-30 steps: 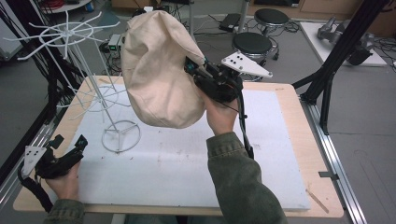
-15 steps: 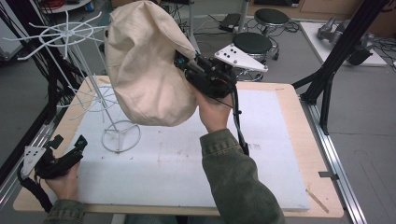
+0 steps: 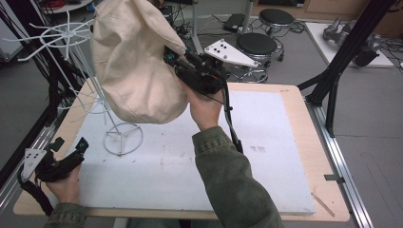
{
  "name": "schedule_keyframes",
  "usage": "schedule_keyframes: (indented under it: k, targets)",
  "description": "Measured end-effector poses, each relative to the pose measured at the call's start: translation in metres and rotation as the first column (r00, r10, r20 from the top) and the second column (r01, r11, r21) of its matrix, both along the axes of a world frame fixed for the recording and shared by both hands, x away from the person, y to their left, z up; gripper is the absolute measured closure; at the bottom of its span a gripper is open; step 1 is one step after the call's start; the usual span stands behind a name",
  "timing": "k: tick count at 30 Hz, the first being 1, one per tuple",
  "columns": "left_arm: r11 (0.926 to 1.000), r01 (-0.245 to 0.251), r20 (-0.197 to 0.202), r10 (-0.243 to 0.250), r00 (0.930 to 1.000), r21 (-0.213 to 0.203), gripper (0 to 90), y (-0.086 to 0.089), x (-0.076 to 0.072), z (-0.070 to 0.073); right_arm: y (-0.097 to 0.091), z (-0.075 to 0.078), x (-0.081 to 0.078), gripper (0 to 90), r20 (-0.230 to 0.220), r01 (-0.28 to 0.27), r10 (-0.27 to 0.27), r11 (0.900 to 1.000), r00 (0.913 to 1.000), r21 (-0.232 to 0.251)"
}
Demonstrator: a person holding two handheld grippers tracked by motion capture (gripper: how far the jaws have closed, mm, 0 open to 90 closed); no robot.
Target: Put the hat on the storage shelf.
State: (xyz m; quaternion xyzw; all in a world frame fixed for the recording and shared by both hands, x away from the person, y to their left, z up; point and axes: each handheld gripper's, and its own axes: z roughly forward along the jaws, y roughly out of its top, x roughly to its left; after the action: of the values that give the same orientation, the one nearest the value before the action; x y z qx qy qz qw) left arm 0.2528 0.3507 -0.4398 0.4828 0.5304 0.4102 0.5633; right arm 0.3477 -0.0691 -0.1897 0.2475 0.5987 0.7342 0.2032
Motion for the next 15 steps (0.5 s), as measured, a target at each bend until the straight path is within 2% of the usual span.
schedule_keyframes:
  k: [5, 15]
  targets:
    - [1.0000, 0.003, -0.001, -0.003, 1.0000, 0.001, 14.4, 0.000, 0.001, 0.000, 0.008, -0.006, 0.003, 73.0, -0.011, -0.011, 0.010, 0.9994, 0.9999, -0.033]
    - [1.0000, 0.003, 0.000, -0.003, 1.0000, 0.002, 14.4, 0.000, 0.001, 0.000, 0.015, -0.011, 0.003, 72.6, -0.018, -0.026, 0.025, 0.9984, 0.9995, -0.051]
